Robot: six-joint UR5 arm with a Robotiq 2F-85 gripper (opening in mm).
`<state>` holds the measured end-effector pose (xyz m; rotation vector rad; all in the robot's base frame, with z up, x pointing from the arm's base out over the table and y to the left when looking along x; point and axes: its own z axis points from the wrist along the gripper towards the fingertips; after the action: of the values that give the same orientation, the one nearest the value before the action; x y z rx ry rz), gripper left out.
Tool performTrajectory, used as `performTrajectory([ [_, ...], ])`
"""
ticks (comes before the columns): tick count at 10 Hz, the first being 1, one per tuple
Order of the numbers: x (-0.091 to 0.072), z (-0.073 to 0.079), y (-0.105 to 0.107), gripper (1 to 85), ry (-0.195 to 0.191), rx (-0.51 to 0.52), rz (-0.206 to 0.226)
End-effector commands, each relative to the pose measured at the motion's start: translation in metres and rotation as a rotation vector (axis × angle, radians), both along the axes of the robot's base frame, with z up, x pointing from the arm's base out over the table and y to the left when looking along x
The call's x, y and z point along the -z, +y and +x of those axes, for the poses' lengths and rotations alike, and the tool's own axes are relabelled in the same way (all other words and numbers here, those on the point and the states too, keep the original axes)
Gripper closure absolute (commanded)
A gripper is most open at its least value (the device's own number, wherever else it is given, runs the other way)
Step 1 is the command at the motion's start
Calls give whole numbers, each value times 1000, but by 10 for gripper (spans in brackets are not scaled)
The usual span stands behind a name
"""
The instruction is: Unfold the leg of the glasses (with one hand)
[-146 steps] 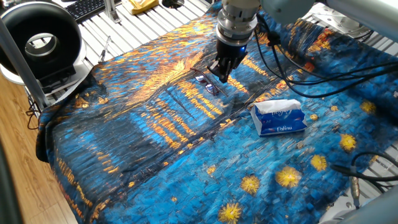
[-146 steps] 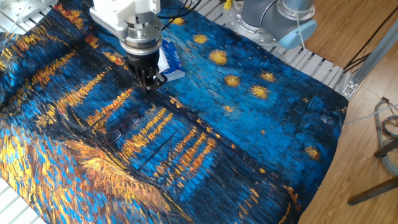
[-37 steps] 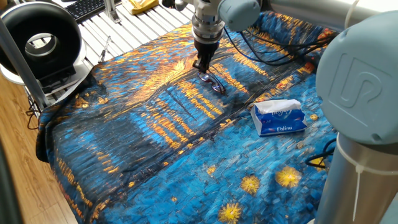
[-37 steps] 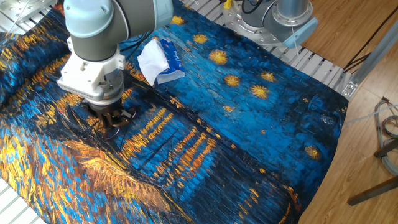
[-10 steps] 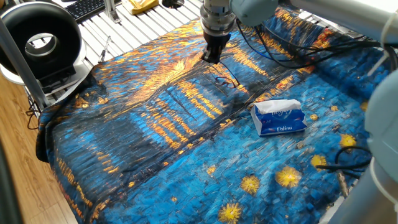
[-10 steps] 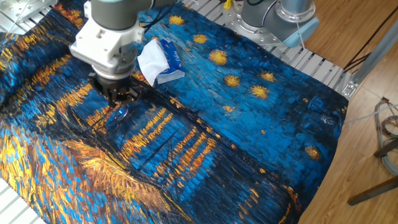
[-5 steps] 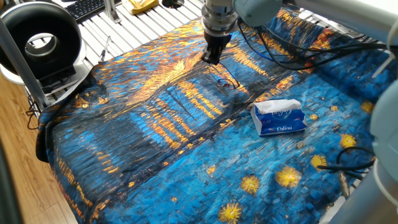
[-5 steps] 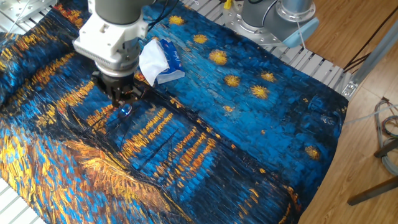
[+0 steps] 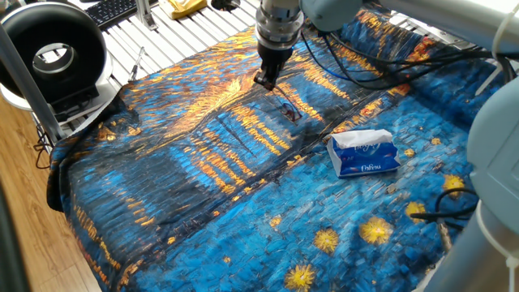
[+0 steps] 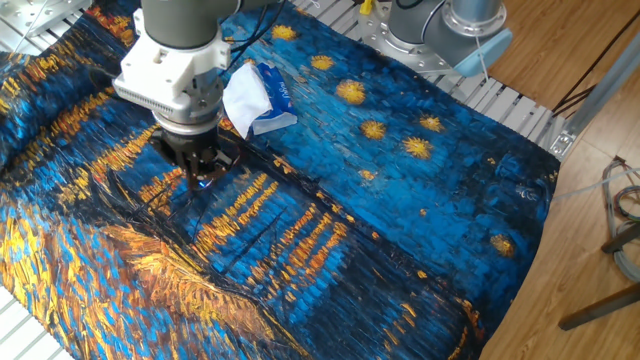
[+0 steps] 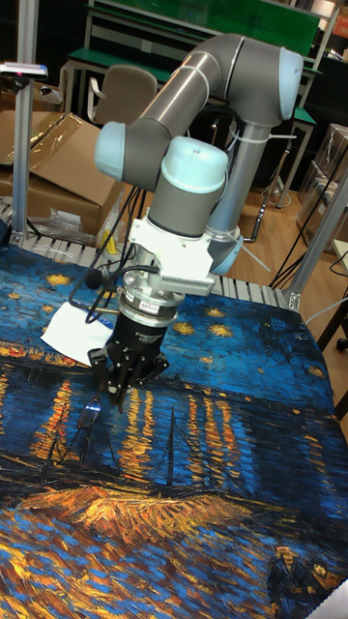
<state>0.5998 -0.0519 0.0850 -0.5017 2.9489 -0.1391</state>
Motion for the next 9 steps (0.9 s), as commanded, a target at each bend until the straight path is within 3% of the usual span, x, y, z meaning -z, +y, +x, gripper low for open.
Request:
performTrajectory([
  [1,-1,11,7,847,-36,-16,30],
  [3,-3,-4,3,847,21,6,15],
  [5,-43,-26,8,847,65,33,13],
  [7,-65,-41,11,847,72,40,8],
  [9,-77,-45,10,847,69,33,-21],
])
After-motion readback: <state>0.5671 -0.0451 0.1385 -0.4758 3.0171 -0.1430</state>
